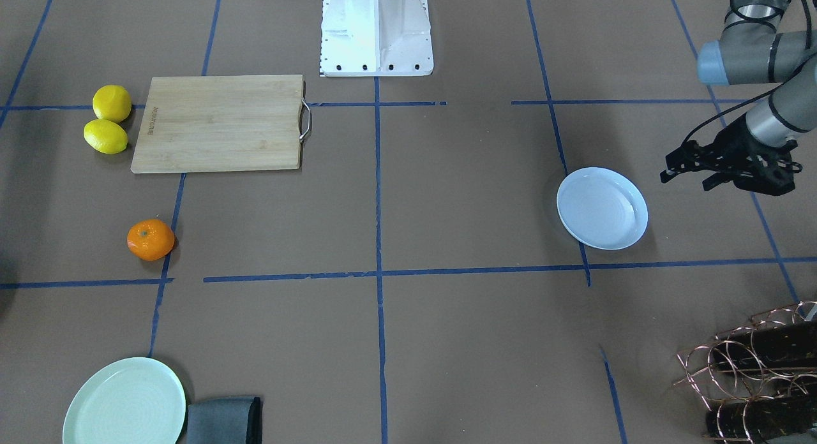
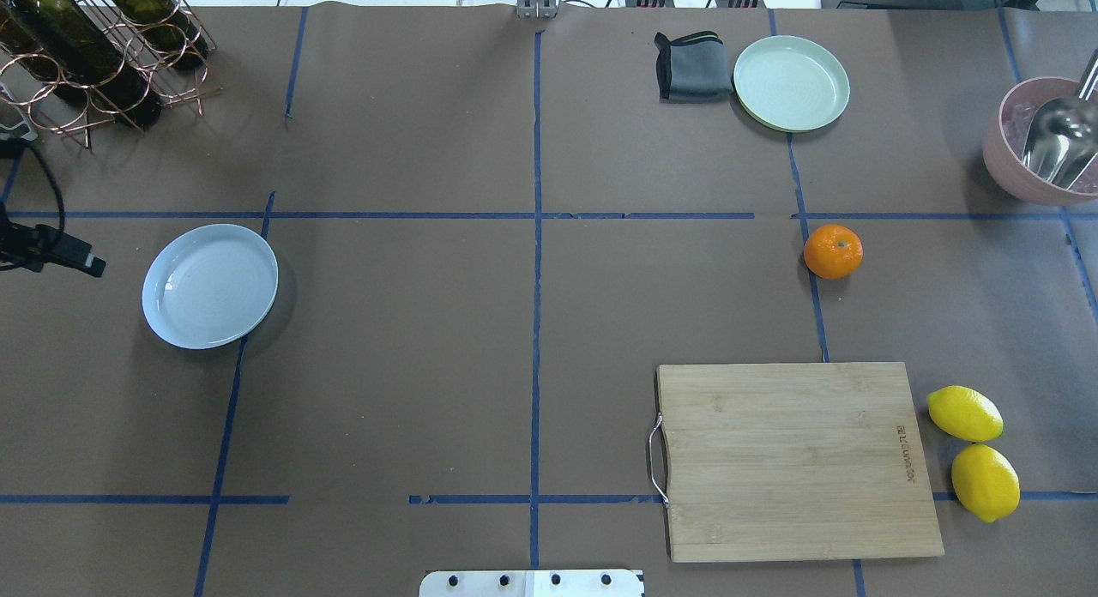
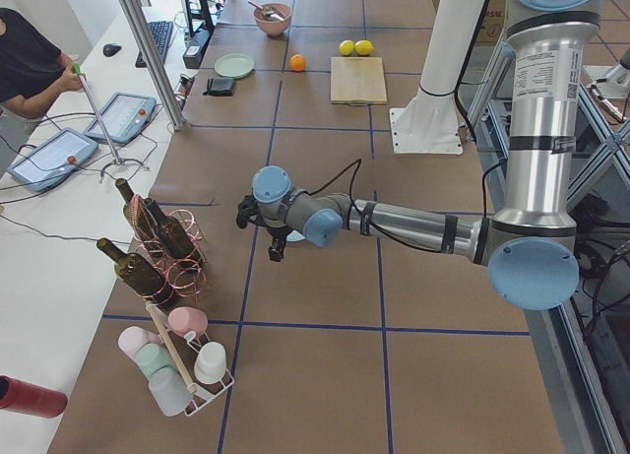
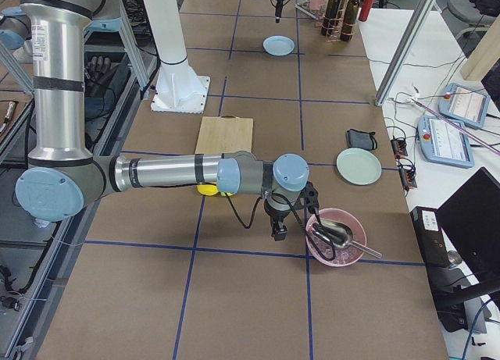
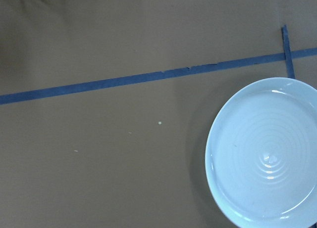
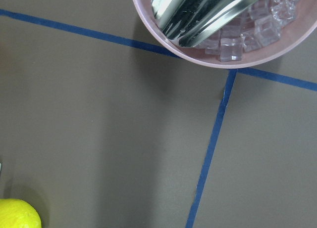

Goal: Pick orange to plate
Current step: 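Reach the left gripper down to the rim of the white plate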

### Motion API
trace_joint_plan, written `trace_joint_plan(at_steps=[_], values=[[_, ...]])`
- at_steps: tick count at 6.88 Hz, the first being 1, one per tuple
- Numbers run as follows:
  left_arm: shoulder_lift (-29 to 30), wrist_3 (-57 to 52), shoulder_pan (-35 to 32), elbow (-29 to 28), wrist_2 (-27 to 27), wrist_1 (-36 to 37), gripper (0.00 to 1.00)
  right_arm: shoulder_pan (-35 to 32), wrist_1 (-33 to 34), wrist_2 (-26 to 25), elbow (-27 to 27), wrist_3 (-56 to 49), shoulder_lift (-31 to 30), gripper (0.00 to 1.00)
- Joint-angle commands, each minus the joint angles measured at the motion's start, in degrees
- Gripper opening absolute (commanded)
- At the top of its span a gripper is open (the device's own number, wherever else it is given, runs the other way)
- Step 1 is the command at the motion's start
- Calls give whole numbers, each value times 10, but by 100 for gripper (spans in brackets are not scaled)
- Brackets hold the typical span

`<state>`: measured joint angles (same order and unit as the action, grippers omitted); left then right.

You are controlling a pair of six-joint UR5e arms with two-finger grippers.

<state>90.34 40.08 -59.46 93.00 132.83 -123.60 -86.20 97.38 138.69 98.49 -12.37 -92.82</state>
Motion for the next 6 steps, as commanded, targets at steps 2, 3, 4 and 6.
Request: trace_joint_plan(at_steps=[2, 3, 4, 6], values=[[44, 50, 39, -60, -67, -23, 94, 4, 1, 0, -1, 0, -1, 100], [53, 51, 41, -65, -68, -21, 87, 6, 1, 0, -1, 1, -1, 100], [54, 50, 42, -69, -68, -21, 83, 6, 0, 0, -1, 0, -1, 100], [55, 50, 62, -72, -68, -23, 79, 6, 0, 0, -1, 1, -1, 100]])
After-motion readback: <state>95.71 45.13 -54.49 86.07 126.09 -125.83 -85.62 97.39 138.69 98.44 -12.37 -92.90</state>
